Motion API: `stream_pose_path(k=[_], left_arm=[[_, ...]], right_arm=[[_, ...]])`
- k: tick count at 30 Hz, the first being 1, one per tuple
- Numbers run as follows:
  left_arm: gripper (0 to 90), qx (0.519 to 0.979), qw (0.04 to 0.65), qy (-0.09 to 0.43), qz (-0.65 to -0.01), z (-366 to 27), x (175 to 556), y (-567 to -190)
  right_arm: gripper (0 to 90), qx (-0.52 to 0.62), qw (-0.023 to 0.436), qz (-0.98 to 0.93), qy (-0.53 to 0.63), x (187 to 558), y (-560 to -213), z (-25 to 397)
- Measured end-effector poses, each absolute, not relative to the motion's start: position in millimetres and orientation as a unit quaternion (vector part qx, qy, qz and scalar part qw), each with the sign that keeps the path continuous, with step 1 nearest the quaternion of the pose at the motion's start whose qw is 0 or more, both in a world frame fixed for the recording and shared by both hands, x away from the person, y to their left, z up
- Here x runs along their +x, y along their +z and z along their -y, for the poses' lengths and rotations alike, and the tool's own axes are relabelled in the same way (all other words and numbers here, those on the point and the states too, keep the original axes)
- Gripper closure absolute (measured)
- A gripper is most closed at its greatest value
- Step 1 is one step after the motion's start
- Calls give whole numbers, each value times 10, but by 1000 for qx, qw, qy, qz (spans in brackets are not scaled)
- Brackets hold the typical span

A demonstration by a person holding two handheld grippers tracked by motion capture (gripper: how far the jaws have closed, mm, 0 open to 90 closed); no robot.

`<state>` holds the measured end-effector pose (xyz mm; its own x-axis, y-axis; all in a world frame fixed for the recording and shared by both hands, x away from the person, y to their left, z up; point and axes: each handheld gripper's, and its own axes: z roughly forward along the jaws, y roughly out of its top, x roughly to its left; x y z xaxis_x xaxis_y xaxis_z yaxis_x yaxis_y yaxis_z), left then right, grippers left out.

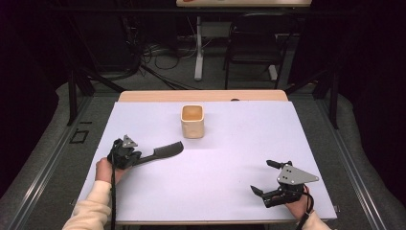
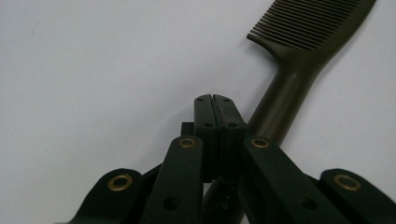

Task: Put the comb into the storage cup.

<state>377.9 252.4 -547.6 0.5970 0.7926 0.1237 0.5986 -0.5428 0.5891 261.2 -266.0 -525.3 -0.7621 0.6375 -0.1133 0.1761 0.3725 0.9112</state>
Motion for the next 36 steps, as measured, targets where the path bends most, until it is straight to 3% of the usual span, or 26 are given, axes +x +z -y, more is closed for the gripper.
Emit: stream_pose_path(k=[19,28,32,36], left_arm=[[833,847,241,187,-434,-2543,3678,-5439],[550,827,266,231,-438,-2617,3652,-5279],[354,829,277,224,-431,-2619,3644,-5226],[253,835,283,217,-418,-2589,3629,-5185]], right_arm=[[0,259,232,-797,493,2626,-5263,2656],[0,259,231,-798,493,2629,-5265,2654],[0,260,229,-798,494,2631,-5269,2651],[0,259,228,-798,494,2632,-5269,2653]])
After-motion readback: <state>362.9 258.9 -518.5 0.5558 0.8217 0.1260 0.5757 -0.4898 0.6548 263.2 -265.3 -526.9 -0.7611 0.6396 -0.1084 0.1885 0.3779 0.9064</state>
